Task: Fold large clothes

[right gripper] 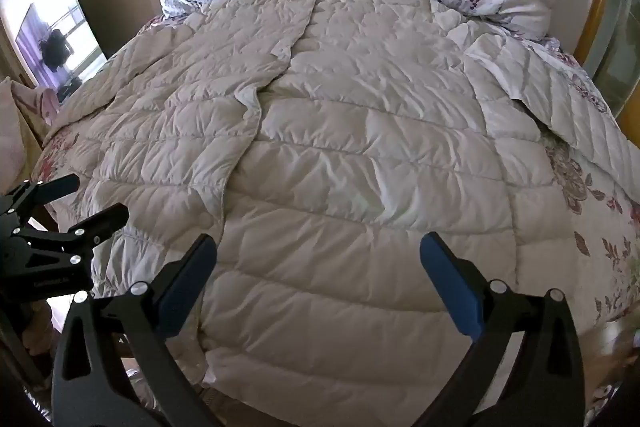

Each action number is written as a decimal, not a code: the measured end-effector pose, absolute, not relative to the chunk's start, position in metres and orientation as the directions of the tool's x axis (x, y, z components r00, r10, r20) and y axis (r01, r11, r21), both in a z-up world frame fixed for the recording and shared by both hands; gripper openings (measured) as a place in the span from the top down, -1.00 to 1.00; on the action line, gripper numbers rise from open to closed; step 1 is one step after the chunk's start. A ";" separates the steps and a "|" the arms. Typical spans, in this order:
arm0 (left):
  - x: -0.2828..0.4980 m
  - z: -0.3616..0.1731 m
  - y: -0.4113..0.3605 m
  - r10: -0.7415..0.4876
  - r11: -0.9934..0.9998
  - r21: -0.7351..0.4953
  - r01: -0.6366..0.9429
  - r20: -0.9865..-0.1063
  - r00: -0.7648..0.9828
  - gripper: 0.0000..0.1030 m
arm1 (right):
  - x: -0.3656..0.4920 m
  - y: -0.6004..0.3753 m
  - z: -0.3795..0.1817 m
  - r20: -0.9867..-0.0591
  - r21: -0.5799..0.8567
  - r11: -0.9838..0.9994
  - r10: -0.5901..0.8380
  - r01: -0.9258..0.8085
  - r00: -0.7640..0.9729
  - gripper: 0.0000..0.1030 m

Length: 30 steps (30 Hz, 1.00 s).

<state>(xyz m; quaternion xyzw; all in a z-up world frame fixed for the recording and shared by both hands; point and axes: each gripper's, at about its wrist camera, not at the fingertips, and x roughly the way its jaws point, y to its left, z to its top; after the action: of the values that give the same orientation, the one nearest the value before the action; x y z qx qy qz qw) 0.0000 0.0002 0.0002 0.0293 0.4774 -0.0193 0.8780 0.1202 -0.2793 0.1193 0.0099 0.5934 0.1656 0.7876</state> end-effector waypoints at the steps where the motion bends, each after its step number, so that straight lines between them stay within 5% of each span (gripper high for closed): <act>1: 0.000 0.000 0.000 -0.007 0.998 0.031 0.062 -0.839 0.544 -0.97 | 0.120 -0.279 0.119 -0.932 0.212 0.945 0.272 -0.249 0.241 -0.96; 30: 0.000 0.000 0.000 -0.002 0.997 0.037 0.061 -0.840 0.542 -0.97 | 0.120 -0.280 0.118 -0.930 0.219 0.944 0.278 -0.245 0.239 -0.96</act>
<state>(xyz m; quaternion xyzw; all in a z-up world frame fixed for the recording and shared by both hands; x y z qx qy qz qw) 0.0000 0.0001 0.0000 0.0309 0.4780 -0.0181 0.8776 0.1197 -0.2799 0.1183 0.0137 0.5939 0.1663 0.7871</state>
